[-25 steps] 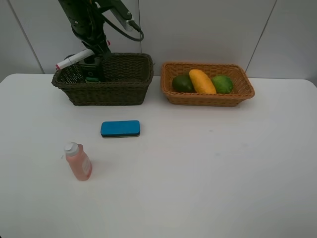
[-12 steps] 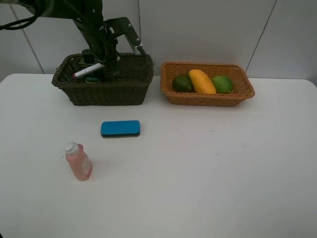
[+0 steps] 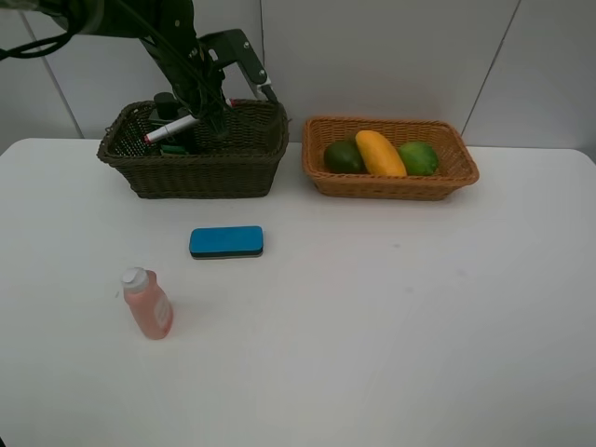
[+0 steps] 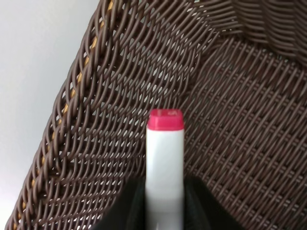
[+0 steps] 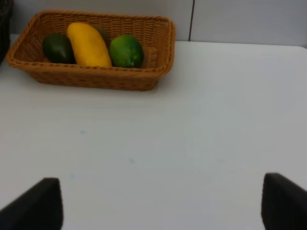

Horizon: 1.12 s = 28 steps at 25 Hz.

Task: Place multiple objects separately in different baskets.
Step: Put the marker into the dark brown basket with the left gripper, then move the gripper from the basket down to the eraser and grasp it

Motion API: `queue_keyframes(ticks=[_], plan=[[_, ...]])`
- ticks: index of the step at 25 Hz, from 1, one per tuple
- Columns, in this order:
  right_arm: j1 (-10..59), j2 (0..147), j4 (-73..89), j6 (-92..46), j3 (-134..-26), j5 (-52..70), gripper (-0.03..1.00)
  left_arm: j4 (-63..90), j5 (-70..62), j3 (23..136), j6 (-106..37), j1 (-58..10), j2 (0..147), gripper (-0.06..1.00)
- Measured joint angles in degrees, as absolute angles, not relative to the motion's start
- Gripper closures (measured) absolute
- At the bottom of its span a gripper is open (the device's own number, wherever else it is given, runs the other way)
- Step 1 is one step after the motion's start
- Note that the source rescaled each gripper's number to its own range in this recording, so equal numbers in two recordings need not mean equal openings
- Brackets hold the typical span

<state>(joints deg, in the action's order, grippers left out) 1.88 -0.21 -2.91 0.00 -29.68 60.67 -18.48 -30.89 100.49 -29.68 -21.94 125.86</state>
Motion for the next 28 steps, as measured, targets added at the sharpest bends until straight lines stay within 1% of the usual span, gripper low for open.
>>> queue_keyframes(ticks=[1,2,3,4,6,7,8,10,12,21,28], plan=[[1.9,-0.2,-2.9,0.0,-29.7,60.7,-0.02,-18.4,-30.9,100.5,-29.7,-21.9,125.9,0.87],[1.9,-0.2,-2.9,0.0,-29.7,60.7,-0.02,-18.3,-30.9,100.5,-29.7,-21.9,125.9,0.79],[1.9,-0.2,-2.9,0.0,-29.7,60.7,-0.02,-18.3,-30.9,100.5,-29.7,-21.9,125.9,0.65],[1.9,-0.2,-2.9,0.0,-29.7,60.7,-0.02,-18.1,-30.9,100.5,-29.7,-21.9,125.9,0.48],[1.9,-0.2,-2.9,0.0,-29.7,60.7,-0.02,-18.1,-30.9,100.5,-29.7,-22.2,125.9,0.21],[1.9,-0.2,-2.9,0.0,-29.7,60.7,-0.02,-18.3,-30.9,100.5,-29.7,-22.2,125.9,0.12],[1.9,-0.2,-2.9,0.0,-29.7,60.7,-0.02,-18.3,-30.9,100.5,-29.7,-22.4,125.9,0.07],[1.9,-0.2,-2.9,0.0,-29.7,60.7,-0.02,-18.5,-30.9,100.5,-29.7,-22.6,125.9,0.03],[1.9,-0.2,-2.9,0.0,-29.7,60.7,-0.02,-18.5,-30.9,100.5,-29.7,-22.6,125.9,0.02],[1.9,-0.2,-2.9,0.0,-29.7,60.7,-0.02,-18.2,-31.1,100.5,-29.7,-22.6,124.5,0.02],[1.9,-0.2,-2.9,0.0,-29.7,60.7,-0.02,-15.0,-37.3,100.5,-29.7,-23.2,121.2,0.02]])
